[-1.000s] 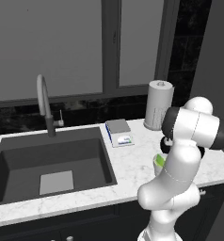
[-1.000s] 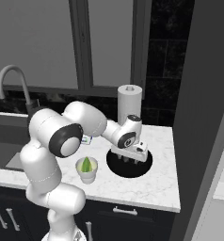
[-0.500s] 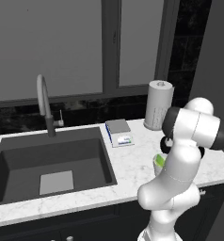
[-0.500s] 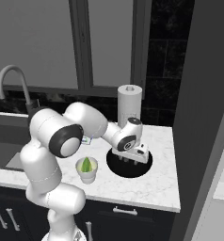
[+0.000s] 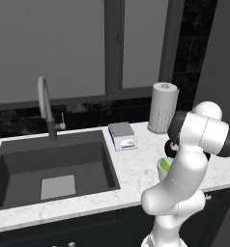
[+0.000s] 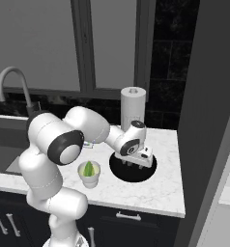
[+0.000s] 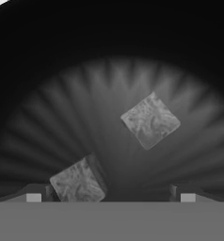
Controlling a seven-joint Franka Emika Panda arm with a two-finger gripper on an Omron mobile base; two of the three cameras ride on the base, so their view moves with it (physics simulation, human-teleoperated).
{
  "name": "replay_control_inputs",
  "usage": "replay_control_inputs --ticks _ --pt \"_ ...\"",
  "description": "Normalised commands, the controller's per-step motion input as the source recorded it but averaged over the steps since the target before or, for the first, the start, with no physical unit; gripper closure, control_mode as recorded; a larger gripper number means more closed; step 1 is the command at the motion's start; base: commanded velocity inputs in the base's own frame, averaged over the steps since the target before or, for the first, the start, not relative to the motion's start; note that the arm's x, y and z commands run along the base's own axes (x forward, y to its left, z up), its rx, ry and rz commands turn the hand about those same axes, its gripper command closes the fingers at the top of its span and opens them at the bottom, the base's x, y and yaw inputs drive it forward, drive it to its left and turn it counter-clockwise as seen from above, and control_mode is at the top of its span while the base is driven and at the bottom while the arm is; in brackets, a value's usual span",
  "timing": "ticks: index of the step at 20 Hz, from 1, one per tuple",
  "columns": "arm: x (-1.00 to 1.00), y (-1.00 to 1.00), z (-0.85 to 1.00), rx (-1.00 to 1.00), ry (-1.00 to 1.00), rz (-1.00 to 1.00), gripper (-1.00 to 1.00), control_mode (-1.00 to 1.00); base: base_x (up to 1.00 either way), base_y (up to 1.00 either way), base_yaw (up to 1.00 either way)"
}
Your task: Grab a lemon wedge from the fridge and one ice cube from the ice bowl, and put them in the glass of lemonade.
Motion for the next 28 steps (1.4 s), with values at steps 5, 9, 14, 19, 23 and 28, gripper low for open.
replay_control_inputs --ticks 5,9,14,19,23,28 --pt "0.0 0.0 0.0 0.0 0.0 0.0 -1.0 -1.0 0.0 0.0 0.0" --pt "0.0 0.0 -0.04 0.0 0.0 0.0 -1.0 -1.0 0.0 0.0 0.0" --pt "0.0 0.0 -0.09 0.0 0.0 0.0 -1.0 -1.0 0.0 0.0 0.0" --pt "0.0 0.0 -0.08 0.0 0.0 0.0 -1.0 -1.0 0.0 0.0 0.0" --pt "0.0 0.0 0.0 0.0 0.0 0.0 -1.0 -1.0 0.0 0.0 0.0" --pt "0.0 0.0 0.0 0.0 0.0 0.0 1.0 -1.0 0.0 0.0 0.0"
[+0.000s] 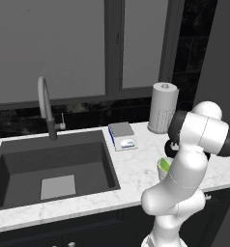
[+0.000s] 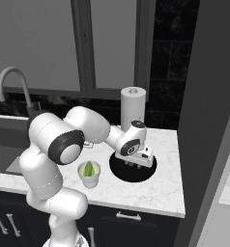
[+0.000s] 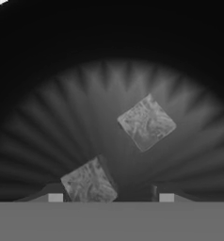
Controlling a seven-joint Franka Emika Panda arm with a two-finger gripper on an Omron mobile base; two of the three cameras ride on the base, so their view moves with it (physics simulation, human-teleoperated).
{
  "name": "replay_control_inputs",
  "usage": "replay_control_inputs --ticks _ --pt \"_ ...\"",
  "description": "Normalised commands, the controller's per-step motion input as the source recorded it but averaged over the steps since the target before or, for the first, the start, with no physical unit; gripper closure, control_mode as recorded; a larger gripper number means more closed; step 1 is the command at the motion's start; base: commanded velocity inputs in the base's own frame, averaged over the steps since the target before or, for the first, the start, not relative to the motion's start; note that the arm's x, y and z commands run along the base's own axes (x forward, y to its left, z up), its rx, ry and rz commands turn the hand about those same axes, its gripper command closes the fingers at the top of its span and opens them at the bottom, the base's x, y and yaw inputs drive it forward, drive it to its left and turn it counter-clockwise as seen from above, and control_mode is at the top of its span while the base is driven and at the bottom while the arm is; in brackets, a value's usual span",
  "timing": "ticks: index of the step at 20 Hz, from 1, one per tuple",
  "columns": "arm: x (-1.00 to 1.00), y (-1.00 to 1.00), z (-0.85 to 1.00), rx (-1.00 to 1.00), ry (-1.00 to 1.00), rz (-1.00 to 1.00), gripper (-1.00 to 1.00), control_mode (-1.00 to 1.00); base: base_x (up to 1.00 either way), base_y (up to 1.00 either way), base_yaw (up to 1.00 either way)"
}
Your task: Grab a lemon wedge from the fridge and one ice cube from the ice bowl, and put them in the glass of lemonade.
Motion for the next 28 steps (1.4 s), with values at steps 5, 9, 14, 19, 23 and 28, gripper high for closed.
replay_control_inputs --ticks 5,9,14,19,23,28 --pt "0.0 0.0 0.0 0.0 0.0 0.0 1.0 -1.0 0.0 0.0 0.0" --pt "0.0 0.0 0.0 0.0 0.0 0.0 1.0 -1.0 0.0 0.0 0.0" --pt "-0.11 0.0 0.07 0.0 0.0 0.0 1.0 -1.0 0.0 0.0 0.0" --pt "-0.43 0.0 0.46 0.0 -0.02 0.0 1.0 -1.0 0.0 0.0 0.0" --pt "-0.47 0.0 0.61 0.0 -0.06 0.02 1.0 -1.0 0.0 0.0 0.0" --pt "-0.47 0.1 0.61 0.0 -0.08 0.03 1.0 -1.0 0.0 0.0 0.0"
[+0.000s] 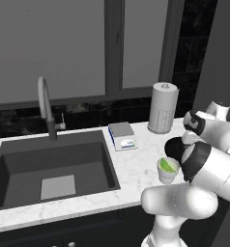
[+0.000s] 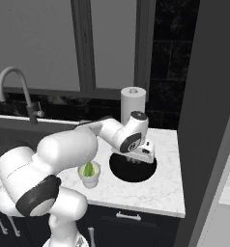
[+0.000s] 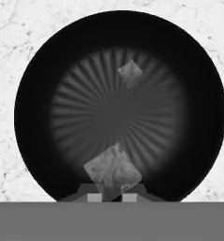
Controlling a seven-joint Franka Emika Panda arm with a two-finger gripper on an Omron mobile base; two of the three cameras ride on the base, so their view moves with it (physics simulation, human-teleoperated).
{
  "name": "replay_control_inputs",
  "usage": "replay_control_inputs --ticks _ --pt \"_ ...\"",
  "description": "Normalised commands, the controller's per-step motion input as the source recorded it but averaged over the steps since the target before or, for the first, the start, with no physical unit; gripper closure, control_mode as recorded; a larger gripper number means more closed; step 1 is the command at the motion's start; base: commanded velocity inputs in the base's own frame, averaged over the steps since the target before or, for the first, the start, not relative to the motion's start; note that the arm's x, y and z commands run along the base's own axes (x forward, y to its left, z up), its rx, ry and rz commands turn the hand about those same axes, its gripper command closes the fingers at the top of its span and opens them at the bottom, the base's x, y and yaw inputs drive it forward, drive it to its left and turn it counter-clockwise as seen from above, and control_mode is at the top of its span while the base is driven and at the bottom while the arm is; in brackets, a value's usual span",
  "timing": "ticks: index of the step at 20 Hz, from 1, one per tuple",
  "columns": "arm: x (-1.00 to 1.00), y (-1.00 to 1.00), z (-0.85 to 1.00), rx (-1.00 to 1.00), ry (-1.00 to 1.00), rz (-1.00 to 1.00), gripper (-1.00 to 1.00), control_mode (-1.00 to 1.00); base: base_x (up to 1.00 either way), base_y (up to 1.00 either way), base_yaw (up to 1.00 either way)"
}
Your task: Grab a lemon wedge from the fridge and one ice cube from the ice bowl, and put them in the glass of lemonade.
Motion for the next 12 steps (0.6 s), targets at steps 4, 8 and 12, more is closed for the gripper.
replay_control_inputs --ticks 4,8,12 --pt "-0.54 0.5 0.62 -0.01 -0.14 0.04 1.0 -1.0 0.0 0.0 0.0" --pt "-0.38 0.97 0.55 -0.09 -0.17 0.0 1.0 -1.0 0.0 0.0 0.0" --pt "-0.55 0.89 0.3 -0.11 -0.18 0.0 1.0 -1.0 0.0 0.0 0.0"
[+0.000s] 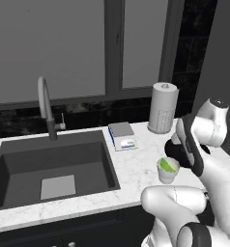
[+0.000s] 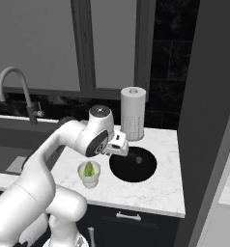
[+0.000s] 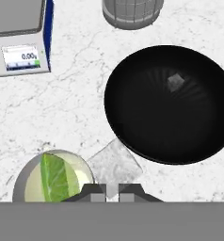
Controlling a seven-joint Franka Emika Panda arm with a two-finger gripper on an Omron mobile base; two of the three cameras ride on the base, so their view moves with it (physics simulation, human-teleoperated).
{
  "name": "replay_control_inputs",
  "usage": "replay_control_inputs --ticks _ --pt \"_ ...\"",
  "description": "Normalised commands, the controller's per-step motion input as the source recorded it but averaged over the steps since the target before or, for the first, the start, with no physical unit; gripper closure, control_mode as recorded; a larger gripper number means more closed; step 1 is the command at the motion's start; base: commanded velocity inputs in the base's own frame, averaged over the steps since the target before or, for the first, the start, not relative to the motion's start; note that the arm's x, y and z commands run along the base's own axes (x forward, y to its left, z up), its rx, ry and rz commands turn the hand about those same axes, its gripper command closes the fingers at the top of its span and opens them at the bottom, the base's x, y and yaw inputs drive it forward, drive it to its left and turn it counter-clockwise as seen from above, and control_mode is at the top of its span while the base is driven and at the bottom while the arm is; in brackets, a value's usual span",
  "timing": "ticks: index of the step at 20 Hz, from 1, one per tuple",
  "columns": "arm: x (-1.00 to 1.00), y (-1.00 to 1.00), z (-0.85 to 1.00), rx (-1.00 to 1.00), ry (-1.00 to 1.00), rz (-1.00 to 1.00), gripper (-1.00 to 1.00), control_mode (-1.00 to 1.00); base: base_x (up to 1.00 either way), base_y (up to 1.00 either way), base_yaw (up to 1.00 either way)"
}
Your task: Grab a lemon wedge from the fridge and one ice cube from the ice bowl, and put them in the glass of lemonade.
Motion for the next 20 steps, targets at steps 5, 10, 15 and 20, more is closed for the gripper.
replay_control_inputs --ticks 5,10,15,20 --pt "-0.6 0.64 -0.06 -0.11 -0.01 0.0 1.0 -1.0 0.0 0.0 0.0" --pt "-0.11 0.48 -0.01 -0.07 0.0 0.0 1.0 -1.0 0.0 0.0 0.0" --pt "0.03 0.02 0.02 0.0 0.03 0.0 1.0 -1.0 0.0 0.0 0.0" --pt "0.05 0.0 0.0 0.0 0.03 0.0 1.0 -1.0 0.0 0.0 0.0"
